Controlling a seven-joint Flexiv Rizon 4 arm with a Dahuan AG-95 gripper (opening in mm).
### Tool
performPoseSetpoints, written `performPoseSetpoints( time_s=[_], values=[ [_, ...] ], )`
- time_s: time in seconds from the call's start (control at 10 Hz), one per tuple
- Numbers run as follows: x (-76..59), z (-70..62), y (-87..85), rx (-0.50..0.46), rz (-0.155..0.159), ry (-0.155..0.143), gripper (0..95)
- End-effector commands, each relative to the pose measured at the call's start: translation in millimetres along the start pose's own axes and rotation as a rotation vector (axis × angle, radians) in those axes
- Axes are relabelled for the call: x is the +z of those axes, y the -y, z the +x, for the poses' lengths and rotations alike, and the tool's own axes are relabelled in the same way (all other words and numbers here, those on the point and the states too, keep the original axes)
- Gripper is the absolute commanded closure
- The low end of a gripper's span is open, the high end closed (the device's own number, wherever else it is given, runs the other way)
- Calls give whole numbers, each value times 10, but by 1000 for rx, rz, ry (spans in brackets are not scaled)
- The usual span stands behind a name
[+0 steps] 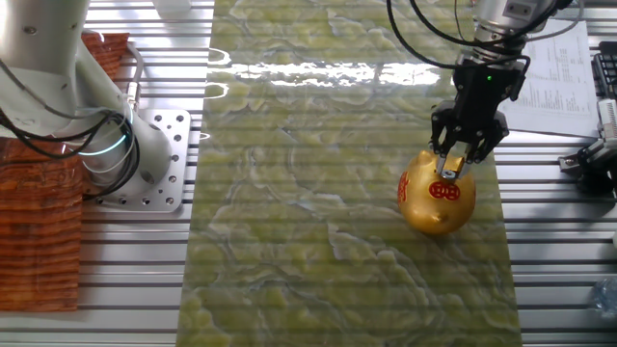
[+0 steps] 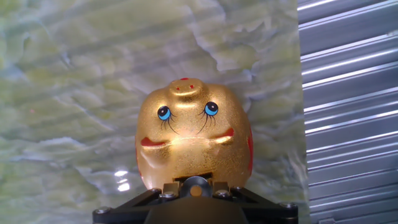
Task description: Drop coins into a piggy bank
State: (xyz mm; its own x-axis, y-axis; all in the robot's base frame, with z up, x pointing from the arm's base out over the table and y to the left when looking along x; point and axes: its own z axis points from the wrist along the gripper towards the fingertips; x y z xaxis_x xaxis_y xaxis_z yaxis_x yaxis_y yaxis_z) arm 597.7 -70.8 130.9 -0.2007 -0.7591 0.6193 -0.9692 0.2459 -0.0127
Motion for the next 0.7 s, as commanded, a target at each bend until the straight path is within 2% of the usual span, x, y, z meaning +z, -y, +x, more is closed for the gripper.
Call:
performPoseSetpoints(
  time_s=[0.1,0.3,0.7],
  values=[
    [3,1,0,0,7,-23,950],
    [10,-10,7,-32,16,-53,950],
    [6,-24,12,-42,18,-76,950]
  ],
)
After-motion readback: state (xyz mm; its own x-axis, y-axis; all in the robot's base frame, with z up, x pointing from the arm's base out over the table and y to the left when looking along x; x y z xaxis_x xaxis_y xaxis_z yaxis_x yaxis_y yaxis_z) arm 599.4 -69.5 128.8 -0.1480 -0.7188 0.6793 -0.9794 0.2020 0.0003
